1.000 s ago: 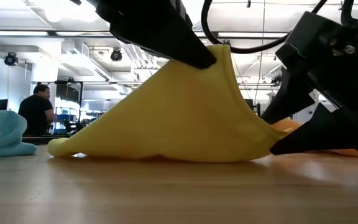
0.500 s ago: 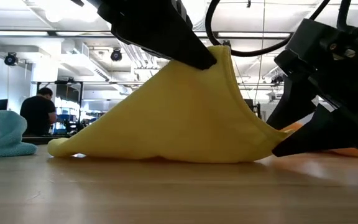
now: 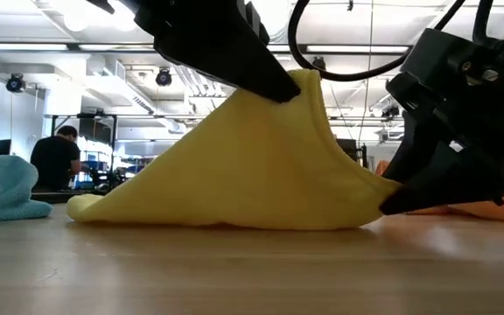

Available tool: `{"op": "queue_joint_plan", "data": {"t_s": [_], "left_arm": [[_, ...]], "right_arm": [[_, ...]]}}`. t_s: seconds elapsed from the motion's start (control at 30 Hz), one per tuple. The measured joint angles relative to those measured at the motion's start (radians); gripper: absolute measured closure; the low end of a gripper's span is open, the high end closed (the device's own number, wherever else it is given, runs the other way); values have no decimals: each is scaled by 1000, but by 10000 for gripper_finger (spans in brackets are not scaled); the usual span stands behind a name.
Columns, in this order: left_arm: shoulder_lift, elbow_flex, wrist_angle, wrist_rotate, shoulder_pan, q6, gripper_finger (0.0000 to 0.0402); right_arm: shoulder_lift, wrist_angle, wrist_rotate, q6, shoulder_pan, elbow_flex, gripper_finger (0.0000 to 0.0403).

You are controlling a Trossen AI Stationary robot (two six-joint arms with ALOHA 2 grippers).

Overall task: Fold microfiber towels
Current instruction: Fold the top yellow microfiber cloth

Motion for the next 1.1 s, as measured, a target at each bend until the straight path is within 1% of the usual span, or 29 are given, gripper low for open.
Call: {"op": "queue_joint_plan", "data": {"t_s": [0.13,0.17,0.27,0.37,0.5,0.67,0.73,0.87,1.0,1.1], "left_arm": [[0,0,-5,23,-7,-23,401],[0,0,-12,30,-12,-29,401],[0,0,-55,33,-34,-53,402],[0,0,-104,25,-65,-69,401],[0,0,-108,25,-118,-77,401],[0,-1,-110,56,-182,-103,402],[0,-5,-111,76,-205,-124,401],[0,-19,-112,84,-255,-179,401],[-4,-48,-109,63,-306,-235,401],[-16,-84,-105,25,-338,-284,401]], "right_arm": [[-64,1,-8,2,1,0,384],[-78,2,-8,4,3,2,388],[-105,-1,-9,16,12,12,393],[-111,-6,-31,15,29,36,394],[-92,17,-137,27,61,87,394],[-13,21,-193,14,90,206,394],[32,17,-209,-9,98,276,394],[107,-17,-250,-49,105,421,394],[145,-136,-263,-45,104,541,394],[147,-165,-260,-45,98,584,394]]}}
